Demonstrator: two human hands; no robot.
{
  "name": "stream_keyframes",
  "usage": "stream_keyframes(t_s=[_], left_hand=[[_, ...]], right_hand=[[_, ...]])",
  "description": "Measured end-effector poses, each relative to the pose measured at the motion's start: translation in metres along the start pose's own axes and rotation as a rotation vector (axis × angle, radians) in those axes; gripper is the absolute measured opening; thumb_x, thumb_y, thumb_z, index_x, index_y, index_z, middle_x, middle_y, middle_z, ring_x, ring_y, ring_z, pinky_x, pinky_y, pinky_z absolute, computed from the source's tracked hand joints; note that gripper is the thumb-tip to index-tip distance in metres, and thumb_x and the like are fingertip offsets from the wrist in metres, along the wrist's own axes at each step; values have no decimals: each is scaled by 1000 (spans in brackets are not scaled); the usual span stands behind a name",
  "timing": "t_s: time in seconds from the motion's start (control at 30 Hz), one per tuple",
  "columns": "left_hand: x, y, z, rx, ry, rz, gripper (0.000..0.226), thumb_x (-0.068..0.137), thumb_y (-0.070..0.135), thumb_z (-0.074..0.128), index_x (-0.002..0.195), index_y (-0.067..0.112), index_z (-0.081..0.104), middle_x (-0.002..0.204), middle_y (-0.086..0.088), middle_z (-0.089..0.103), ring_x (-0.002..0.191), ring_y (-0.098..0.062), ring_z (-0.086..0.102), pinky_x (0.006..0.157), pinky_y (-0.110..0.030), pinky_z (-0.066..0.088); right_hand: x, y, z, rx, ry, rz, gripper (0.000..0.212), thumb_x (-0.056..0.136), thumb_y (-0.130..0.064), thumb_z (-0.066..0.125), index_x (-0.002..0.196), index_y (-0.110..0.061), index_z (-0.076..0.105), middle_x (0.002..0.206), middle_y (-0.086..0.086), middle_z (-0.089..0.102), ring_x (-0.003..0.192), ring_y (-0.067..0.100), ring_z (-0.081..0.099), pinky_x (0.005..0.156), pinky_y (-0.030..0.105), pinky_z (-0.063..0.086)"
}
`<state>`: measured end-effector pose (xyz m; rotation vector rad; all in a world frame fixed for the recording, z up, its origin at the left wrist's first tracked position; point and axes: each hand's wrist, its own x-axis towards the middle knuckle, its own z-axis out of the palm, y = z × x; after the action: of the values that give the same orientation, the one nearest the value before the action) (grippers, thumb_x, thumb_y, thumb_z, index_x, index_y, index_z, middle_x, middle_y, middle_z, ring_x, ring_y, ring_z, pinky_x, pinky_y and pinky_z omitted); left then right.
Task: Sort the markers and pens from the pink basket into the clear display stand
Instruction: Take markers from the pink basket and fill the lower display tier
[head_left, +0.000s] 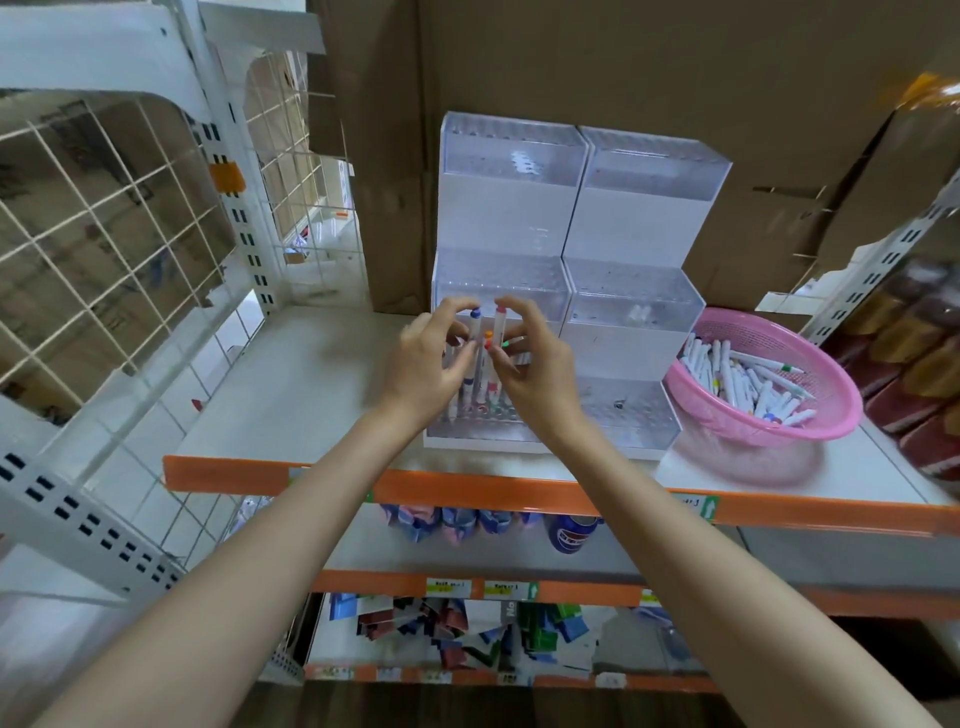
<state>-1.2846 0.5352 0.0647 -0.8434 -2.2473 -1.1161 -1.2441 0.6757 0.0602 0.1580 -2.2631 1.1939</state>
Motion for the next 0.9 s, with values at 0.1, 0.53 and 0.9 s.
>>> stream_keyframes(t_s=[0.1, 0.53, 0.9], left_hand=[[1, -1, 0, -36, 3, -43, 35, 85, 11, 67, 118, 12, 57, 80, 7, 60, 75, -10, 58, 73, -20, 46], [1, -7, -1, -153, -57, -67, 40, 87, 8, 65, 124, 17, 55, 78, 2, 63, 74, -10, 60, 73, -9, 47], [-2, -12, -1, -72, -110, -4, 34, 82, 9, 71, 114, 12, 61, 85, -5, 68, 78, -14, 61, 73, -23, 47]], right_hand=[[-1, 1, 1, -28, 12, -3, 45, 87, -2, 66, 126, -17, 50, 79, -16, 55, 68, 6, 61, 60, 18, 55], [0, 0, 5, -83, 21, -26, 45, 87, -2, 65, 127, -18, 50, 82, -8, 58, 70, 9, 61, 66, 30, 57], [-1, 5, 4, -116, 15, -11, 48, 87, -4, 66, 129, -20, 49, 84, -12, 58, 70, 0, 59, 67, 26, 58]])
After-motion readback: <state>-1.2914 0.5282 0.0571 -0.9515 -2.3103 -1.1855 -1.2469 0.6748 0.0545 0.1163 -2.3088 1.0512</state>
